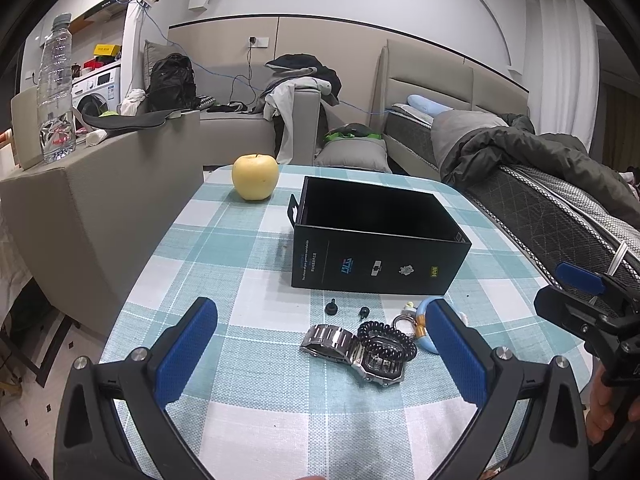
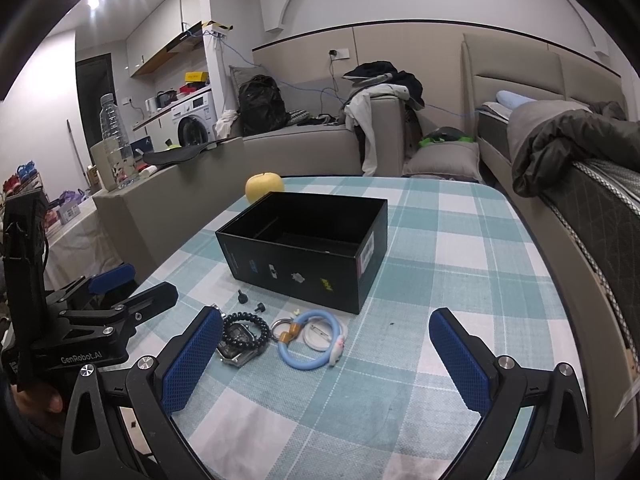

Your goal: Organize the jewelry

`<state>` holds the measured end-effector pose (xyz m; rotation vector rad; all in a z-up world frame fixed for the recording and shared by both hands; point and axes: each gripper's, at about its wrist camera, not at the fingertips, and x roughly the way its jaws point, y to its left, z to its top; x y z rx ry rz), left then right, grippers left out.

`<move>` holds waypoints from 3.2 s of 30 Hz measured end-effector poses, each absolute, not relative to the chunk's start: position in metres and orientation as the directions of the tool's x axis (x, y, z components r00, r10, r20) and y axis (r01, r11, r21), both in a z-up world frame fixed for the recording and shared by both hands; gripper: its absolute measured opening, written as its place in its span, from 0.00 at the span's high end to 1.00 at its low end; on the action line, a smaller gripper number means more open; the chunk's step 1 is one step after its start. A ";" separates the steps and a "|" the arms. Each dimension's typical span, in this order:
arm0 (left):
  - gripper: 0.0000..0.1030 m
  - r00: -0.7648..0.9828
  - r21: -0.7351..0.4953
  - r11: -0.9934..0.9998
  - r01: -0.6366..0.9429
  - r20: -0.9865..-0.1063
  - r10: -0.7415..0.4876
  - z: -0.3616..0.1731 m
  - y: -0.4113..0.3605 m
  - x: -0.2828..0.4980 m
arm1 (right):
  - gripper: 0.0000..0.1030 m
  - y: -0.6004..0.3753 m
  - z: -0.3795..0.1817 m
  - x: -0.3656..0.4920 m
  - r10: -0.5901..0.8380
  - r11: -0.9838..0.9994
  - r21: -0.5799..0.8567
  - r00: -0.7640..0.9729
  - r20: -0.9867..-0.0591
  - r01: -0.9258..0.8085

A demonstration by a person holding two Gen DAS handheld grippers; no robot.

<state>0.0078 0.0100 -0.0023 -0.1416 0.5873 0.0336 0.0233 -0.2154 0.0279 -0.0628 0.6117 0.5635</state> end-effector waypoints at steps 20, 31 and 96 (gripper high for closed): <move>0.02 0.769 -0.109 0.991 -0.082 -0.639 -0.007 -0.018 0.010 0.025 | 0.09 -0.197 -0.007 0.053 0.413 0.856 0.084 0.578 -0.703 -0.510; 0.02 0.749 -0.092 0.992 -0.081 -0.662 0.000 -0.024 0.009 0.030 | 0.59 -0.193 -0.026 0.074 0.440 0.845 0.189 0.450 -0.777 -0.501; 0.79 0.650 -0.024 0.976 0.216 -0.742 -0.162 -0.030 -0.038 0.052 | 0.88 -0.223 0.004 0.071 0.512 0.839 0.268 0.518 -0.685 -0.474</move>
